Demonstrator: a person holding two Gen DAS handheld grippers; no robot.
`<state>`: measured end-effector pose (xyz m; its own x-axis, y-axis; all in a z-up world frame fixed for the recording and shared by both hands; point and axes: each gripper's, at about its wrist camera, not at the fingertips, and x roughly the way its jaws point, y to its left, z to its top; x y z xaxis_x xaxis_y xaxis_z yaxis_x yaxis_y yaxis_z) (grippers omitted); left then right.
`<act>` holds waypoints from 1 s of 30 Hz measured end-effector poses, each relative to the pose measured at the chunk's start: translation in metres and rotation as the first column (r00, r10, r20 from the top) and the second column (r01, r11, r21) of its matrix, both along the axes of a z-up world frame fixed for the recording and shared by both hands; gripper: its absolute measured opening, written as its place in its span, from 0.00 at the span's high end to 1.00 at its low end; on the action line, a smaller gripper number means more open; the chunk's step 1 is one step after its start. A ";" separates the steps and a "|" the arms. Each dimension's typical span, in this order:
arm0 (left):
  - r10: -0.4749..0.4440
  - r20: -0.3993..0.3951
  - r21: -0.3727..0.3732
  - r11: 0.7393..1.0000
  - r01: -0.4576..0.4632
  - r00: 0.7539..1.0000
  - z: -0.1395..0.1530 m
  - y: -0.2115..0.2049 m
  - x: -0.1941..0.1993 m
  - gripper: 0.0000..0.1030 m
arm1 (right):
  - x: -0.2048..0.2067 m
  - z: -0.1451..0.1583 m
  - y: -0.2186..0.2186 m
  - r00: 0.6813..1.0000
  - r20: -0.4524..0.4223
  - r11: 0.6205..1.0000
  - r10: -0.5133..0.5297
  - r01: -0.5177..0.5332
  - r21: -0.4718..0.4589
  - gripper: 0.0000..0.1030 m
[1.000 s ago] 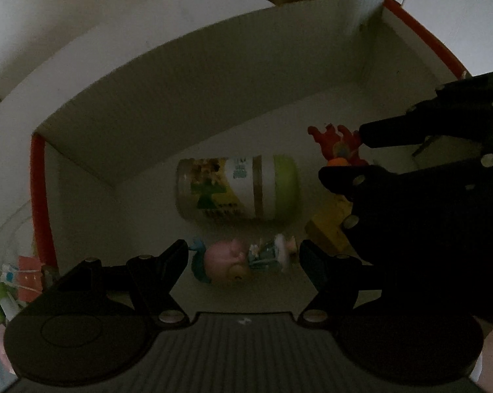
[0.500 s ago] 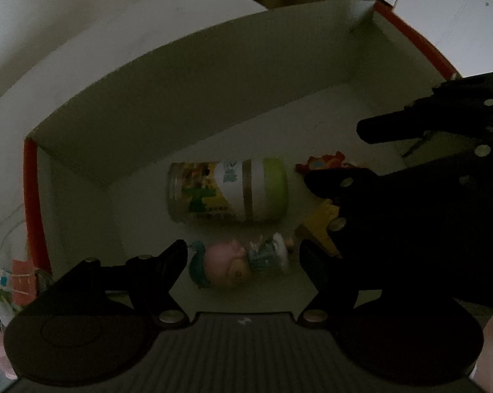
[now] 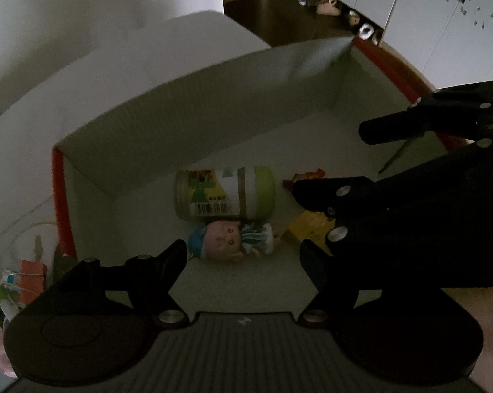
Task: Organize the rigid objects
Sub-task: 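Lower and release the doll with the left tool while the right tool releases the red toy, then lift both tools out of the red box and move back toward the pile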
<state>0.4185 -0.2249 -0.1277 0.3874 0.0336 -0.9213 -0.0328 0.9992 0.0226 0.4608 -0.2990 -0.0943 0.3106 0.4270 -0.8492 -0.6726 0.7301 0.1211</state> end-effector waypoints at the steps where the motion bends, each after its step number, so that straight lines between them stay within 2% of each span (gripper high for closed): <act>1: -0.003 0.012 0.001 1.000 0.003 1.000 0.002 -0.001 -0.003 0.27 | -0.001 0.002 -0.002 1.000 0.003 1.000 0.000 0.000 0.008 0.27; 9: 0.003 0.097 -0.021 1.000 -0.001 0.995 0.030 -0.006 -0.022 0.27 | -0.011 0.024 -0.014 1.000 0.022 0.997 0.000 -0.002 0.073 0.17; 12: 0.003 0.129 -0.037 0.999 0.002 0.992 0.048 -0.003 -0.036 0.27 | -0.016 0.031 -0.017 1.000 0.029 0.995 0.003 -0.006 0.104 0.14; 27: 0.063 0.246 -0.102 0.994 -0.039 0.967 0.079 0.008 -0.086 0.27 | -0.050 0.061 -0.025 0.995 0.103 0.984 0.013 -0.032 0.178 0.02; 30: 0.065 0.279 -0.099 0.994 -0.039 0.958 0.086 0.012 -0.100 0.18 | -0.058 0.067 -0.025 0.993 0.119 0.982 0.016 -0.038 0.184 0.01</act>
<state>0.3188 -0.2128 -0.0419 0.6315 -0.0186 -0.7752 -0.0767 0.9933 -0.0864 0.4023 -0.3235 -0.0273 0.3886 0.5831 -0.7134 -0.7092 0.6836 0.1724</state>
